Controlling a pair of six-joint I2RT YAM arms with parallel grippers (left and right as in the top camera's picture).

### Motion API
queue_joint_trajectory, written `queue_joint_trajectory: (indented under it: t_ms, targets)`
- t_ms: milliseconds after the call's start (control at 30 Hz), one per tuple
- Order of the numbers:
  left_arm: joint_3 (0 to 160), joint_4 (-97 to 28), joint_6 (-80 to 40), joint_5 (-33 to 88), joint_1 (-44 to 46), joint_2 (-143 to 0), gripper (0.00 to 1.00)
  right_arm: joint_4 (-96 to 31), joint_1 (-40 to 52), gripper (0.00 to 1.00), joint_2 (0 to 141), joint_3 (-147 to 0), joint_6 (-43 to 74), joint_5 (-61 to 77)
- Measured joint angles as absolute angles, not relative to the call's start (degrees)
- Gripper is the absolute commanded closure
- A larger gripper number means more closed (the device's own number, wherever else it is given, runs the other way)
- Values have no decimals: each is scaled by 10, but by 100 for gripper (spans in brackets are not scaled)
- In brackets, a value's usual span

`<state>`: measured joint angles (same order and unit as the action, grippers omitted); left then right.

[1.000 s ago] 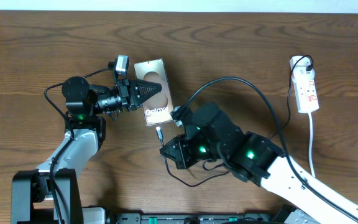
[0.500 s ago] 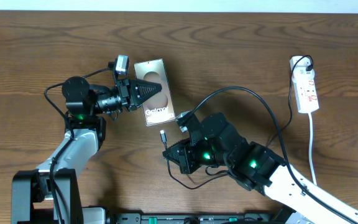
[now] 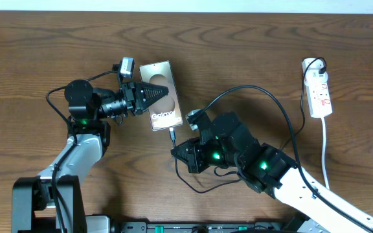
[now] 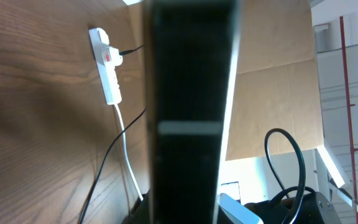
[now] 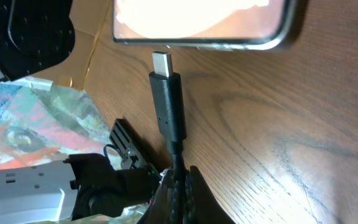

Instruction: Plug charger to phone and switch on socket

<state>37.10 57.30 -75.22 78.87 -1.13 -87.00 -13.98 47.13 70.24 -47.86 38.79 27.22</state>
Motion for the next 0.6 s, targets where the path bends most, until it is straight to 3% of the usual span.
queue_joint_trajectory:
  t_ms: [600]
  targets:
    - [371,573,-767,776,-11,-870,93,-129,472,99,731,-479,411,272]
